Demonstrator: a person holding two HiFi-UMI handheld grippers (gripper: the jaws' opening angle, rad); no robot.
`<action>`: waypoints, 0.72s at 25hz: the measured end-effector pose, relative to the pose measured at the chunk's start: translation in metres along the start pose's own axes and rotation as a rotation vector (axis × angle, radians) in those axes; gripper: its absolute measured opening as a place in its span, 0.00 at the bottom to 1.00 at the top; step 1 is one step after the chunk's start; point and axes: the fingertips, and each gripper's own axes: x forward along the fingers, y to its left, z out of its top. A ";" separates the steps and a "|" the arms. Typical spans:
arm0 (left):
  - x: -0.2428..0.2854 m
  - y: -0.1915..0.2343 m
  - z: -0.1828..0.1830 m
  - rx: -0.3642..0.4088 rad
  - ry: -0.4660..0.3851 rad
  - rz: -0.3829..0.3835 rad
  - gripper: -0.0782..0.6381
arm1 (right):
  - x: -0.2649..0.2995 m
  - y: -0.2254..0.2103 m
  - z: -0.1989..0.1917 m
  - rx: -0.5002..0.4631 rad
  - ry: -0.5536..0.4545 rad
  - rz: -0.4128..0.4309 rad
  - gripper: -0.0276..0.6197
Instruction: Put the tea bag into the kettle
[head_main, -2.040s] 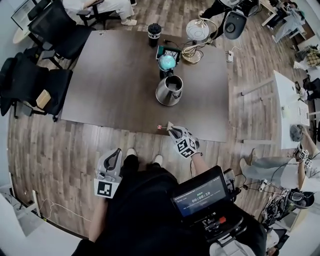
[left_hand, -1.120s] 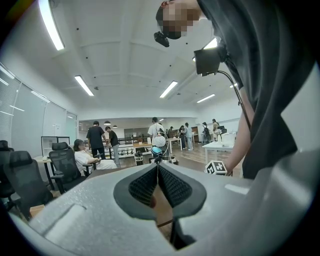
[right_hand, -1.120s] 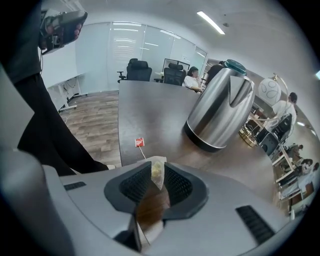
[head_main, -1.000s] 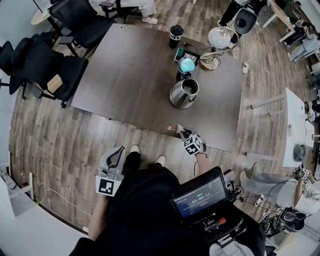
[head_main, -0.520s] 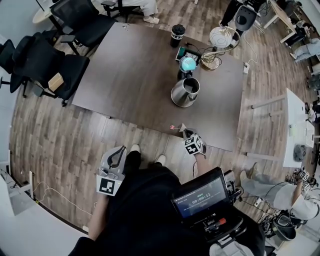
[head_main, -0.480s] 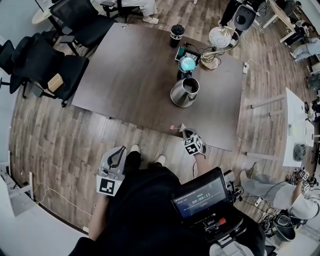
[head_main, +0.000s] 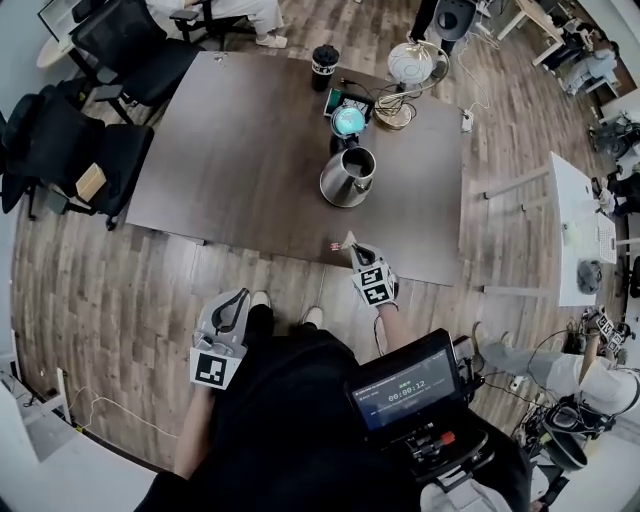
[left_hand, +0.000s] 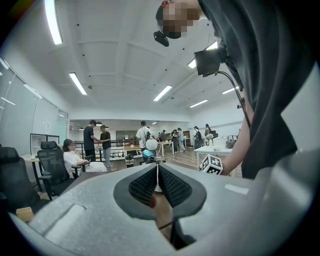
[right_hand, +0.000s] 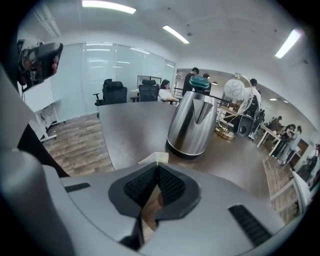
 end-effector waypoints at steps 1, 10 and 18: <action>0.002 -0.001 0.000 0.005 -0.003 -0.012 0.11 | -0.005 0.001 0.008 0.012 -0.019 -0.008 0.06; 0.025 -0.011 0.001 0.008 -0.020 -0.120 0.11 | -0.050 0.007 0.074 0.093 -0.195 -0.062 0.06; 0.052 -0.017 0.012 -0.012 -0.063 -0.205 0.11 | -0.104 0.016 0.123 0.152 -0.338 -0.101 0.06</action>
